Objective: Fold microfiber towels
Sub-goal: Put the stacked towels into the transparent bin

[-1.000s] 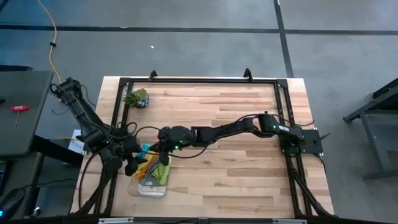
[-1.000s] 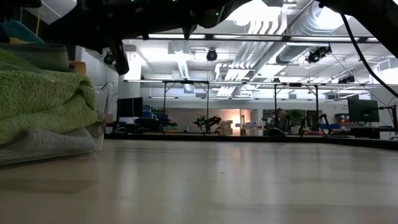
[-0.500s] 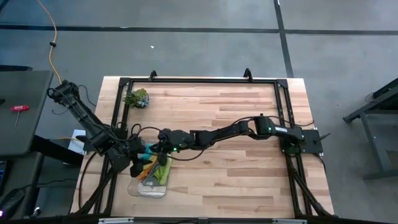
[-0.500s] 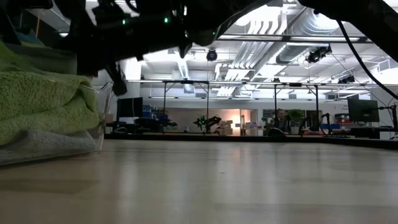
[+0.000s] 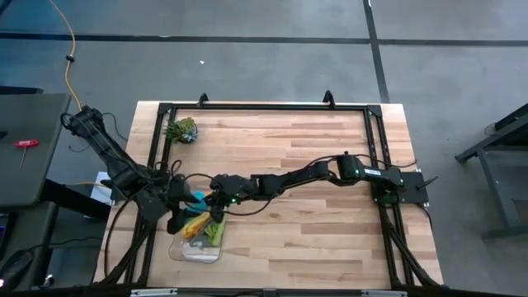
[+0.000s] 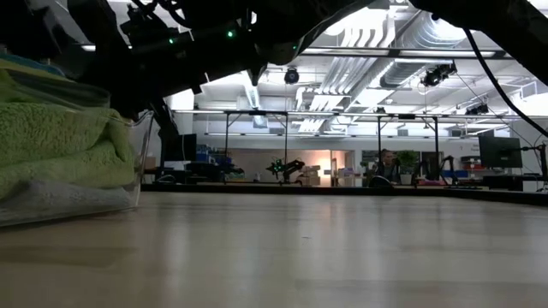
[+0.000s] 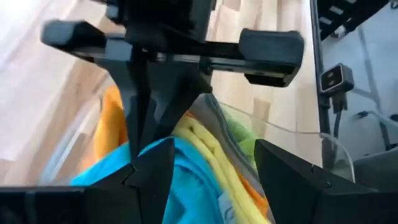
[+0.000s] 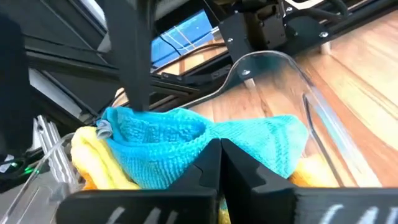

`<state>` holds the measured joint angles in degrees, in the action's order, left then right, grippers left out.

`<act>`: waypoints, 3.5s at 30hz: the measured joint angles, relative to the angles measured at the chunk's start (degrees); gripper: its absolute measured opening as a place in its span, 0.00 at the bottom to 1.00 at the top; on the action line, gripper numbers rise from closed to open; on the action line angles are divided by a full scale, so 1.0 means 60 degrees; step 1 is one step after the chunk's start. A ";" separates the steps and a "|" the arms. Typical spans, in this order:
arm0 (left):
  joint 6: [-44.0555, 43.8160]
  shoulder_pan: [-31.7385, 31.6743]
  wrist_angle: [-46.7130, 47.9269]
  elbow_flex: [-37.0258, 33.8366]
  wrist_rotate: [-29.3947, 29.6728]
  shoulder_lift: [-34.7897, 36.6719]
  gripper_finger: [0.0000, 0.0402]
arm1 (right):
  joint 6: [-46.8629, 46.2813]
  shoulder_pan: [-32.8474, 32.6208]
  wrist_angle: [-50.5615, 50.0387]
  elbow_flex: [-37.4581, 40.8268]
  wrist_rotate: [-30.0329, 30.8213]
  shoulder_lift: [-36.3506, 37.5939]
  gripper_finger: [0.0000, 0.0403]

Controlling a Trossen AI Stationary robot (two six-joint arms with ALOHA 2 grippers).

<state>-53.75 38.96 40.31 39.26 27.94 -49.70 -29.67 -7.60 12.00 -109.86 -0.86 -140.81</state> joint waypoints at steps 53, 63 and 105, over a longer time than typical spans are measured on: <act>-0.6798 0.3012 0.6610 0.0820 0.1997 0.2008 0.00 | 0.0798 0.0127 -0.2698 0.7242 -0.0853 0.6349 0.00; -0.3819 0.1648 0.4982 0.1130 0.5349 0.3638 0.00 | -0.0795 -0.0214 -0.0268 1.1224 0.0949 1.0284 0.00; 0.5748 -0.5716 -0.3928 -0.1366 -0.1316 0.5826 0.00 | 0.0192 0.0021 0.2293 1.2877 0.1745 1.2422 0.00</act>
<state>-19.25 4.67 16.74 31.07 20.04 -14.74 -28.52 -7.47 25.76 -32.60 9.61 -66.28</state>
